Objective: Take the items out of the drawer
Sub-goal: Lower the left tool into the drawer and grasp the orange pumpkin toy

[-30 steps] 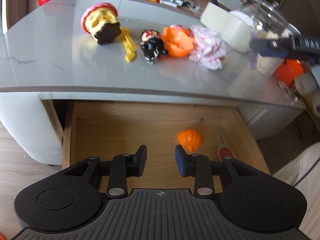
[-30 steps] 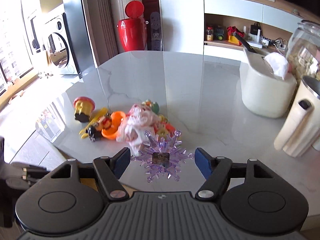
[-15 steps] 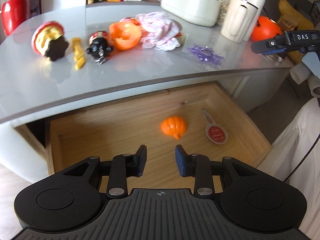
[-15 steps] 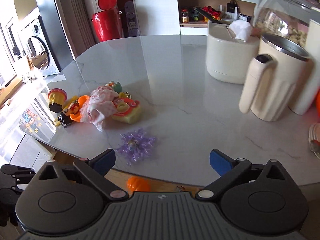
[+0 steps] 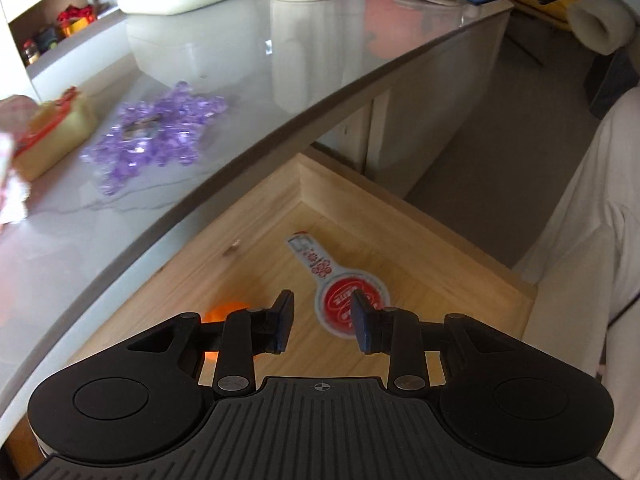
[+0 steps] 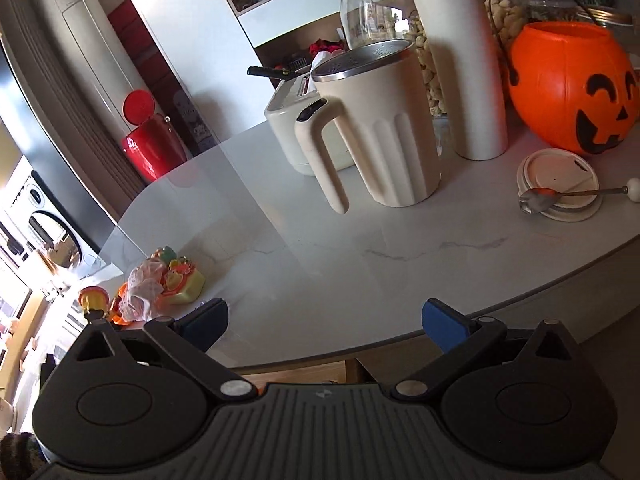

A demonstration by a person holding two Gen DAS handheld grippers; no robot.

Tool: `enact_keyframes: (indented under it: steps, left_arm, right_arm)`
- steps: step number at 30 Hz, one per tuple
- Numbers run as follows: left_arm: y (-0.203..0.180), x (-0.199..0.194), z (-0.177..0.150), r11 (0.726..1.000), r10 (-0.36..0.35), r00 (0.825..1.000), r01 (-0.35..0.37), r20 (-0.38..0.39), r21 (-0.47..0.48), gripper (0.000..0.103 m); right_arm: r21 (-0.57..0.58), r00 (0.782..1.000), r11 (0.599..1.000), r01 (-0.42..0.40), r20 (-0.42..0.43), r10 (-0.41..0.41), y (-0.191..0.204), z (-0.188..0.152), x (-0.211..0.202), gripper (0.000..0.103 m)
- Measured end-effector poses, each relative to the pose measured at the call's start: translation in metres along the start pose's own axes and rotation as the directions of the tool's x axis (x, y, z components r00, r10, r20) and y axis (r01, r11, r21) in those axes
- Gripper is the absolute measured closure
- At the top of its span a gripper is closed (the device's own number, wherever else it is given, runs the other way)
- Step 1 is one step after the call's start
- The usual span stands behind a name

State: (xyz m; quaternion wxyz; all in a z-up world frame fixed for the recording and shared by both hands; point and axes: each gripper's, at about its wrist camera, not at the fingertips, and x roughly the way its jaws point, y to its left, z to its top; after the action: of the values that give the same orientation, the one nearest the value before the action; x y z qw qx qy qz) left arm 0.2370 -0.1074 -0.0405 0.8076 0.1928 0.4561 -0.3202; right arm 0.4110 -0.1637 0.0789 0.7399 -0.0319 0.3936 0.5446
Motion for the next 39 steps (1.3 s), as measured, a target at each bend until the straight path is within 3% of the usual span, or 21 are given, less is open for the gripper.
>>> enact_keyframes:
  steps: [3,5,11,17,20,23,28,32,34,37,39]
  left_arm:
    - [-0.005,0.027,0.011,0.999,0.041,0.996,-0.04,-0.084,0.01,0.069]
    - [-0.006,0.037,0.014,0.998,0.068,0.994,-0.069,-0.09,-0.001,0.07]
    - [-0.005,0.052,0.015,0.998,0.061,0.989,-0.063,-0.132,-0.013,0.07]
    - [0.0,0.047,0.01,0.999,0.045,0.995,-0.045,-0.094,0.0,0.07]
    - [0.0,0.035,0.0,0.995,0.055,0.998,-0.054,-0.006,0.083,0.069]
    - [0.007,0.022,-0.015,0.974,0.093,0.994,-0.103,0.062,0.199,0.072]
    - [0.019,0.025,-0.031,0.949,0.14,0.99,-0.14,0.022,0.282,0.074]
    - [0.021,0.031,-0.029,0.957,0.154,0.987,-0.159,0.039,0.242,0.071]
    - [0.019,0.038,-0.03,0.951,0.2,0.979,-0.206,0.046,0.232,0.07]
    - [0.014,0.049,-0.034,0.919,0.292,0.954,-0.299,0.064,0.259,0.067]
    - [0.013,0.053,-0.034,0.91,0.316,0.947,-0.321,0.062,0.263,0.064]
  right_arm:
    - [0.026,1.0,0.999,-0.018,0.003,0.018,-0.007,0.001,-0.001,0.0]
    - [0.031,1.0,0.999,-0.02,0.0,0.02,-0.01,0.0,-0.001,0.0]
    - [0.052,0.999,0.998,-0.037,0.005,0.036,-0.021,0.0,-0.005,0.0]
    - [0.075,0.998,0.996,-0.054,-0.018,0.055,-0.025,0.0,-0.001,0.0]
    - [0.066,0.998,0.996,-0.054,-0.021,0.055,-0.023,-0.001,0.0,0.0]
    - [0.065,0.998,0.996,-0.054,-0.023,0.056,-0.023,-0.002,0.0,0.0]
    - [0.054,0.998,0.997,-0.055,-0.037,0.057,-0.02,-0.002,0.004,0.0]
    - [0.016,0.998,0.999,-0.05,-0.041,0.05,-0.011,-0.004,0.006,0.0]
    - [-0.004,0.998,0.999,-0.045,-0.041,0.044,-0.007,-0.005,0.006,0.0]
    - [-0.018,0.999,0.999,-0.038,-0.04,0.037,-0.004,-0.007,0.005,0.0]
    - [-0.021,0.999,0.999,-0.037,-0.039,0.036,-0.004,-0.008,0.004,0.0]
